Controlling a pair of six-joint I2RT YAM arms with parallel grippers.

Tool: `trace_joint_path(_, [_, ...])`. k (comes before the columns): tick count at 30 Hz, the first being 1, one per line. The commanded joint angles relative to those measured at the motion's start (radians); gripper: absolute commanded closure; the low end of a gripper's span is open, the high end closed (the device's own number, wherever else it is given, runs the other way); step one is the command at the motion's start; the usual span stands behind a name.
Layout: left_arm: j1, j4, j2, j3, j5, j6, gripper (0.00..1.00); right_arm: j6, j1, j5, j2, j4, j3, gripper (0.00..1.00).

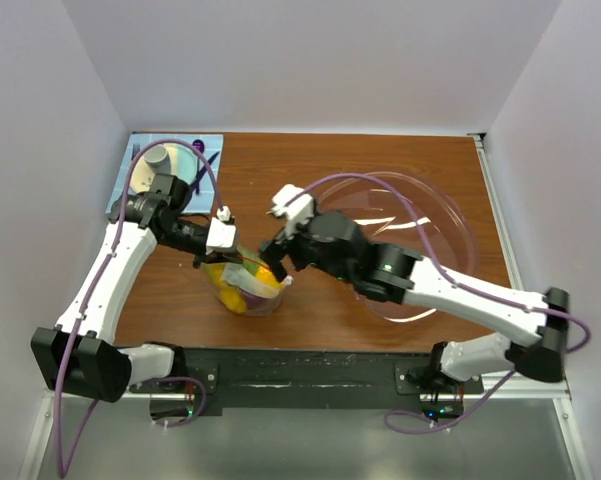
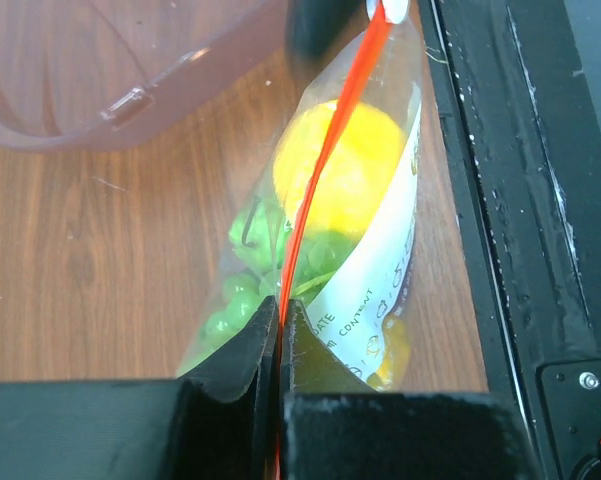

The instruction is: Open the zip-top bag and remove the fake food

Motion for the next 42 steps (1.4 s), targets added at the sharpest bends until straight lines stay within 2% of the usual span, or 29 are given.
trace_joint_path(1, [0.013,-0.01,-0.033,0.078,0.066,-0.064,1.0,0.082,-0.011,-0.015,-0.251,0.247,-0.245,0.01])
trace_joint_path(2, [0.016,-0.01,-0.033,0.079,0.08,-0.07,1.0,0.088,-0.01,-0.035,-0.294,0.352,-0.375,0.01])
trace_joint_path(3, [0.019,-0.01,-0.032,0.078,0.085,-0.072,1.0,0.096,-0.01,-0.055,-0.378,0.402,-0.437,0.01])
trace_joint_path(6, [0.023,-0.01,-0.032,0.07,0.094,-0.083,1.0,0.119,-0.01,-0.105,-0.451,0.539,-0.609,0.01])
trace_joint_path(12, [0.023,-0.008,-0.036,0.075,0.126,-0.127,1.0,0.139,-0.01,-0.155,-0.417,0.628,-0.655,0.14])
trace_joint_path(20, [0.023,0.01,-0.069,0.082,0.143,-0.202,1.0,0.129,-0.01,-0.152,-0.353,0.72,-0.637,0.23])
trace_joint_path(23, [0.023,0.013,-0.084,0.075,0.143,-0.213,1.0,0.128,-0.01,-0.154,-0.353,0.711,-0.629,0.32])
trace_joint_path(24, [0.023,0.015,-0.087,0.073,0.145,-0.222,1.0,0.128,-0.01,-0.155,-0.351,0.711,-0.629,0.39])
trace_joint_path(26, [0.023,0.016,-0.092,0.07,0.152,-0.228,1.0,0.131,-0.01,-0.157,-0.35,0.703,-0.631,0.47])
trace_joint_path(27, [0.023,0.015,-0.093,0.068,0.154,-0.228,1.0,0.131,-0.01,-0.157,-0.35,0.703,-0.631,0.55])
trace_joint_path(34, [0.022,0.019,-0.121,0.01,0.171,-0.227,1.0,0.125,-0.01,-0.181,-0.362,0.694,-0.625,0.7])
trace_joint_path(40, [0.022,0.022,-0.127,-0.033,0.171,-0.218,1.0,0.112,-0.01,-0.244,-0.348,0.662,-0.583,0.88])
trace_joint_path(42, [0.022,0.022,-0.127,-0.034,0.178,-0.224,0.79,0.114,-0.01,-0.269,-0.333,0.657,-0.576,0.95])
